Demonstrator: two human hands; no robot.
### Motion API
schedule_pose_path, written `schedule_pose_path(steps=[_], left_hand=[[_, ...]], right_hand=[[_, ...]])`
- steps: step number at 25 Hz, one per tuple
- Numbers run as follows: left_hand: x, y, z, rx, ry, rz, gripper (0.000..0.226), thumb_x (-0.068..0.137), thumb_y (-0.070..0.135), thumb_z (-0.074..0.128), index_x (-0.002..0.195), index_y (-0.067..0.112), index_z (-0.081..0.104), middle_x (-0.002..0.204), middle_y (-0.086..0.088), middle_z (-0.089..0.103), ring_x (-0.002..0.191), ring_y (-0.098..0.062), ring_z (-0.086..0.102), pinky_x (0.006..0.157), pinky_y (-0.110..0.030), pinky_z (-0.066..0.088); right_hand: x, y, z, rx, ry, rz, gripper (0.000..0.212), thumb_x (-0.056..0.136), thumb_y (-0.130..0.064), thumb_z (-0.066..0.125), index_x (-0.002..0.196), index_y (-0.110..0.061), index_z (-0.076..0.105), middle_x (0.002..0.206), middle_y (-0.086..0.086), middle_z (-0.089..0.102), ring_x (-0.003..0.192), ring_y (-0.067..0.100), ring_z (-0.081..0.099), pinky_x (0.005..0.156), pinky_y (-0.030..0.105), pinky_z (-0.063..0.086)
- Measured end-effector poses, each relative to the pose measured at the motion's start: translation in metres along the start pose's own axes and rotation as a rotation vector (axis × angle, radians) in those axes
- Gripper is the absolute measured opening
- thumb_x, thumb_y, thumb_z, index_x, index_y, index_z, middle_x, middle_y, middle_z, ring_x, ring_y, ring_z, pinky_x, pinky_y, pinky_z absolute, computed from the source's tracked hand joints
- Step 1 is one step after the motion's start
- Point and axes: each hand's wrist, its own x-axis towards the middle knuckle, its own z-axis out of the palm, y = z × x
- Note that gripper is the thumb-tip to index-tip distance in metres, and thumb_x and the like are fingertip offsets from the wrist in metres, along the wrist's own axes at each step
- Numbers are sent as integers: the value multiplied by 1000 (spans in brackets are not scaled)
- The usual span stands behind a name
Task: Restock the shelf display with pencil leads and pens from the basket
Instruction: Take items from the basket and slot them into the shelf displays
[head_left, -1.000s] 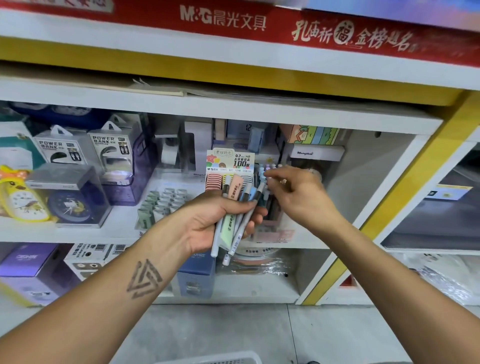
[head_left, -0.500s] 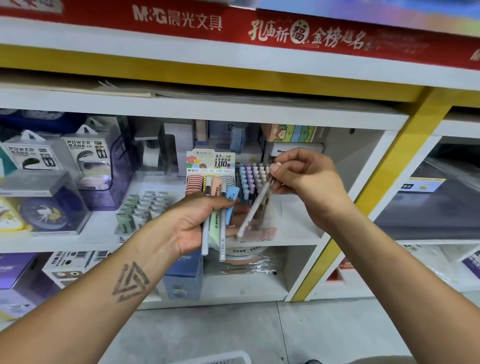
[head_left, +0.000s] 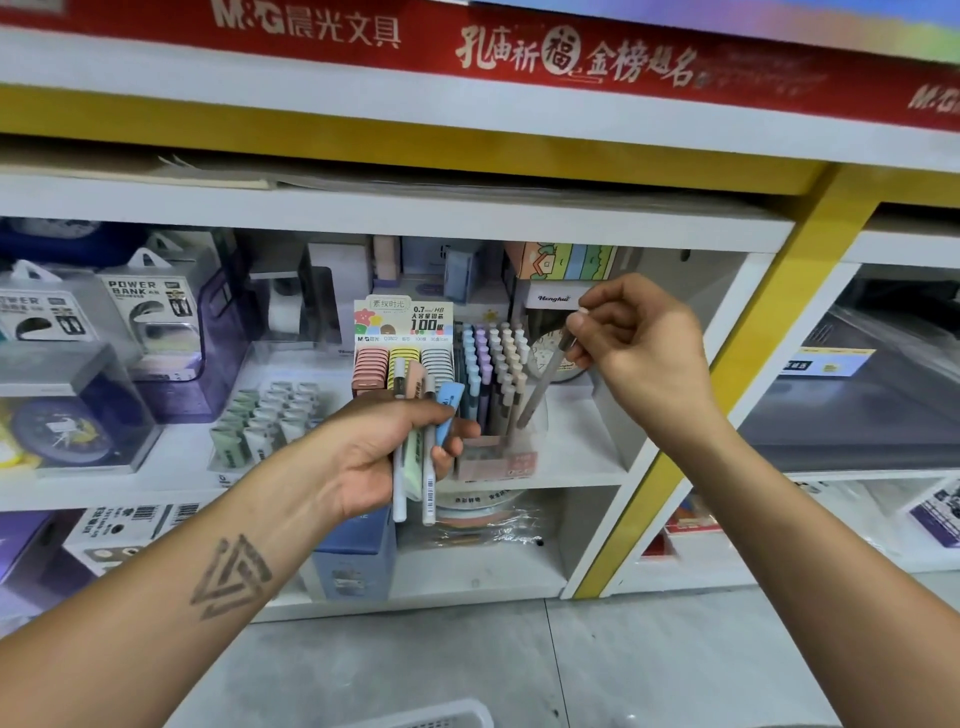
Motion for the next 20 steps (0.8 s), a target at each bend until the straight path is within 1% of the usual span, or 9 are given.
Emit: schedule_pose_path(steps=[2, 5, 7, 9, 11, 14, 16, 18, 20], left_hand=[[-1, -3, 0, 5, 2, -18, 15, 93, 0, 56, 107, -5, 55, 89, -26, 70, 56, -22, 61, 39, -23, 47], [-2, -5, -2, 26, 8, -29, 16, 87, 2, 62, 101, -6, 61, 80, -23, 68, 62, -22, 62, 43, -23, 50], [-1, -7, -3, 16, 12, -35, 17, 85, 2, 65, 100, -5, 61, 73, -21, 66, 62, -23, 64, 44, -24, 52], [2, -8, -4, 11, 19, -35, 22, 81, 2, 67, 101, -4, 60, 71, -20, 66, 62, -23, 65, 45, -24, 54], [5, -9, -5, 27, 14, -36, 27, 75, 4, 70, 100, -3, 62, 73, -20, 67, 64, -23, 65, 46, -24, 54], [9, -10, -4, 69, 7, -30, 27, 74, 7, 72, 98, -4, 67, 77, -20, 69, 69, -25, 65, 45, -26, 53], [10, -10, -3, 84, 3, -23, 26, 74, 8, 73, 97, -5, 69, 78, -20, 69, 70, -25, 66, 45, -26, 53], [10, -10, -4, 87, 2, -11, 27, 75, 8, 73, 98, -6, 70, 83, -21, 71, 70, -26, 69, 46, -26, 53], [9, -10, -4, 101, 8, 13, 31, 75, 7, 73, 102, -6, 69, 92, -24, 73, 72, -28, 71, 48, -27, 54]], right_hand=[[-2, 4, -4, -97, 10, -34, 11, 92, -8, 68, 98, -14, 61, 81, 13, 68, 76, 28, 69, 73, 45, 59], [-6, 13, -5, -260, -24, -75, 13, 94, -14, 67, 96, -23, 59, 82, 2, 70, 78, 16, 70, 75, 41, 59], [-6, 20, -3, -299, -47, -88, 11, 94, -13, 66, 96, -22, 58, 82, 1, 70, 79, 16, 70, 77, 40, 59], [-3, 27, 2, -283, -67, -85, 10, 95, -11, 64, 94, -19, 58, 80, 1, 70, 78, 16, 71, 75, 38, 60], [-1, 32, 8, -246, -89, -61, 12, 96, -8, 61, 93, -18, 57, 80, 1, 70, 78, 16, 72, 74, 34, 61], [0, 39, 16, -265, -137, -63, 12, 96, -7, 59, 92, -18, 56, 81, 1, 70, 77, 13, 71, 74, 43, 60], [0, 42, 18, -329, -165, -88, 14, 96, -6, 59, 90, -19, 55, 80, 2, 68, 76, 18, 69, 72, 45, 58], [0, 42, 19, -341, -185, -90, 18, 95, -4, 59, 87, -20, 54, 81, 6, 66, 76, 21, 68, 73, 45, 57], [2, 41, 19, -299, -206, -62, 21, 93, -1, 59, 84, -19, 54, 80, 8, 66, 76, 22, 67, 73, 42, 57]])
